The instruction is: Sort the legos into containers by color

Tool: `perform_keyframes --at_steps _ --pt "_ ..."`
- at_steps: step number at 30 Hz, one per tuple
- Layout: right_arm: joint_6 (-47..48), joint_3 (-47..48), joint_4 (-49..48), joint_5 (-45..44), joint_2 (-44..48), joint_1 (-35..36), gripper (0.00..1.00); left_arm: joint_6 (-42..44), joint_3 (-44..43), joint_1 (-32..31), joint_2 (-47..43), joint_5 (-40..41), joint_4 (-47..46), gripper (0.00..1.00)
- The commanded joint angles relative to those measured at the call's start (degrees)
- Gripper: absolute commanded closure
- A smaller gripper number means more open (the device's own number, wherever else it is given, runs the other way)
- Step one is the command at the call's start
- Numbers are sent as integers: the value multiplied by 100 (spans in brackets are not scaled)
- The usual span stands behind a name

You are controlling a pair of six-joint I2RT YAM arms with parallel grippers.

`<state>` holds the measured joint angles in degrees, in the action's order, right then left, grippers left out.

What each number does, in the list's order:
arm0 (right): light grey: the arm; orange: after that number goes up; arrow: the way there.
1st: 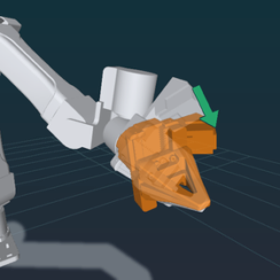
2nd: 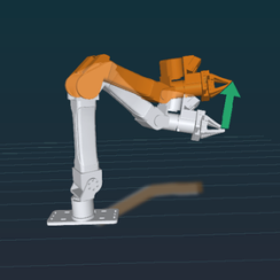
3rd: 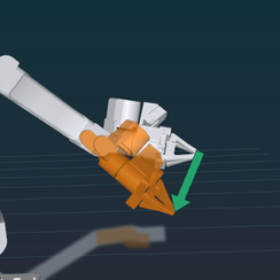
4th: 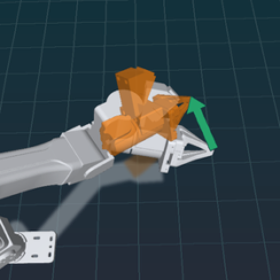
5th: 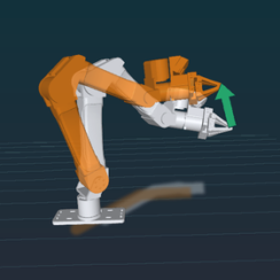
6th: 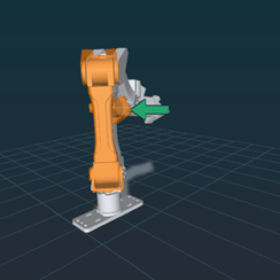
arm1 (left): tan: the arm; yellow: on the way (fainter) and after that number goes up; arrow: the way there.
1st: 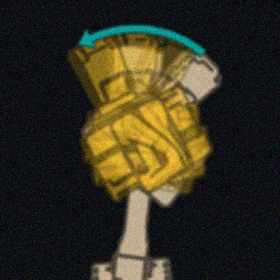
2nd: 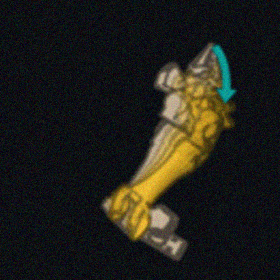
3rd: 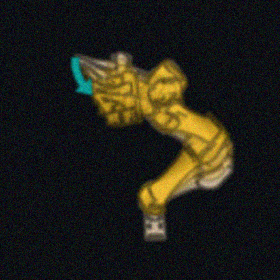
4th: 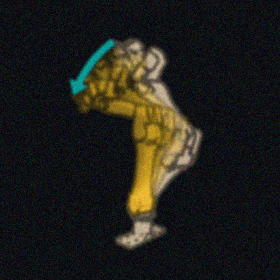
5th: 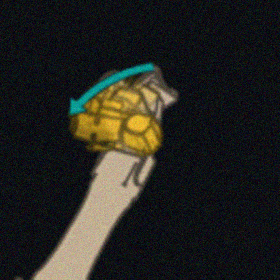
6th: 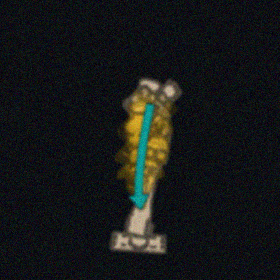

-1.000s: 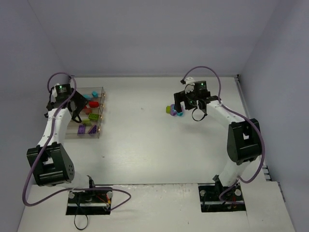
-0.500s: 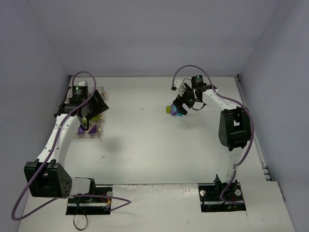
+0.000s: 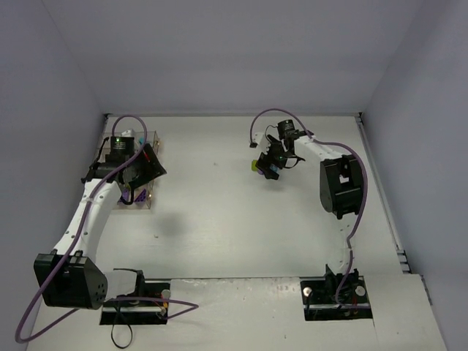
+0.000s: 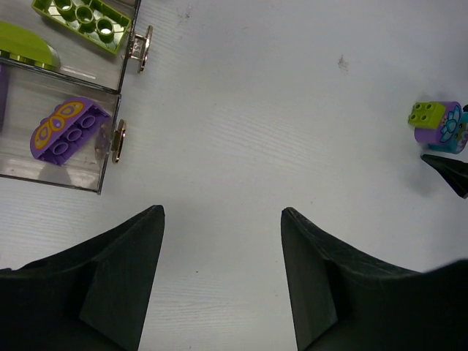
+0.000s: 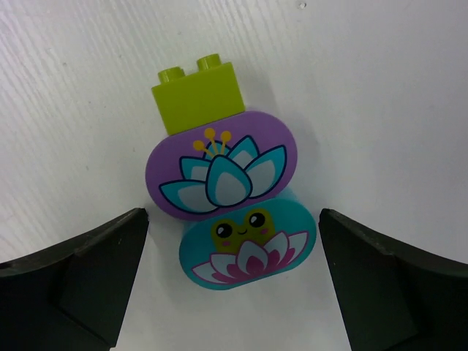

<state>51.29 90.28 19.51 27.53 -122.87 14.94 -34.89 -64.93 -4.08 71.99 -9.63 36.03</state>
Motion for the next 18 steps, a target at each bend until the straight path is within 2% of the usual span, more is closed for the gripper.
perform_keyframes --at_steps 1,6,12,15,17,18 --pt "180 323 -35 -282 -70 35 0 106 -55 -32 -281 5 -26 42" --pt "171 403 -26 -415 -167 35 0 123 85 -41 -352 5 18 42" --pt "22 -115 -17 -415 8 0 5 114 235 -41 -414 -13 -52 42" --pt "-127 -335 -17 -319 52 0 18 106 252 -41 -370 -74 -96 42" --pt "-260 -406 -17 -195 70 9 37 106 244 -41 -334 -101 -140 42" --pt "-425 -449 -17 -82 87 18 54 106 235 -49 -317 -109 -158 42"
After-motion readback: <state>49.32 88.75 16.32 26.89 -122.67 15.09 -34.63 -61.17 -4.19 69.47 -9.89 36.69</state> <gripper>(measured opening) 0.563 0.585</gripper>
